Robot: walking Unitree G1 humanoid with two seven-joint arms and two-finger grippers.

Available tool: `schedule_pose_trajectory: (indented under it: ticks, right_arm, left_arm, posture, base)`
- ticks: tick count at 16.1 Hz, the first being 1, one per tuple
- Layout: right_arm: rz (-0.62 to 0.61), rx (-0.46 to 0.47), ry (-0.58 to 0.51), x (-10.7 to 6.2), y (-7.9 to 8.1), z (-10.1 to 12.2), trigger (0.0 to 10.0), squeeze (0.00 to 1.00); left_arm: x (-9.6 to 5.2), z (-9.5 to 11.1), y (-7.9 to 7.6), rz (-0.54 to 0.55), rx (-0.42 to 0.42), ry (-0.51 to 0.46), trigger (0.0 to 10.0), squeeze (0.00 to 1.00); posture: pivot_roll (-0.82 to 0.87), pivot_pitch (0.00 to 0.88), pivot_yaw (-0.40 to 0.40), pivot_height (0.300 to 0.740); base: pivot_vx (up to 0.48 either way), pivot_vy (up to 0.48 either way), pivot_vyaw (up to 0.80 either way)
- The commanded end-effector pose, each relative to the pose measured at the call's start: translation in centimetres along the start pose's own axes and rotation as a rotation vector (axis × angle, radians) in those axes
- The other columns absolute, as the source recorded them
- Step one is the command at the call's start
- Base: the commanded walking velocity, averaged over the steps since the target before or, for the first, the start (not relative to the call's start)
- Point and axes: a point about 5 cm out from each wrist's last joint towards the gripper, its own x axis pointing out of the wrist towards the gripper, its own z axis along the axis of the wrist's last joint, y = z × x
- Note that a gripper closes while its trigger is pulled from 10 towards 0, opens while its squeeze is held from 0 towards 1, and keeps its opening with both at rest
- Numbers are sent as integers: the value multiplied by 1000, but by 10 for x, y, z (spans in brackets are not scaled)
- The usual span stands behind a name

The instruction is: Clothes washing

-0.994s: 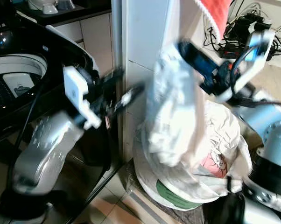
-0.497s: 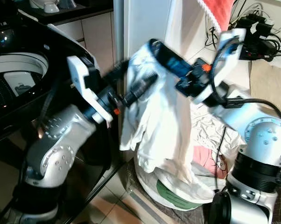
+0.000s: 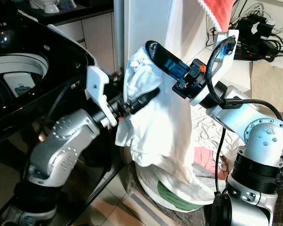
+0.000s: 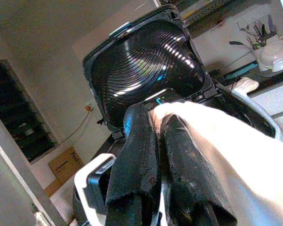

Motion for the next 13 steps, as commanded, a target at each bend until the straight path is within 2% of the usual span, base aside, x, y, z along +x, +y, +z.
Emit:
schedule_pose_trajectory:
  ticks: [1, 3, 7, 13]
  right_arm:
    - [37, -38, -20, 0, 10, 6, 0, 0]
    - [28, -38, -22, -1, 11, 5, 0, 0]
    - [6, -42, -20, -2, 9, 2, 0, 0]
    - [-19, -46, -20, -3, 8, 1, 0, 0]
  left_arm:
    - [0, 0, 3, 18, 11, 3, 0, 0]
    - [-1, -1, 4, 27, -10, 10, 0, 0]
    - [-1, 0, 4, 1, 133, 4, 0, 0]
    - [-3, 0, 5, 9, 115, -6, 0, 0]
  posture:
    - [-35, 0, -36, 740]
    - [-35, 0, -31, 740]
    - [-31, 0, -29, 740]
    - [-33, 0, -24, 740]
  base:
    - [0, 0, 0]
    - [0, 0, 0]
    - [0, 0, 0]
    - [0, 0, 0]
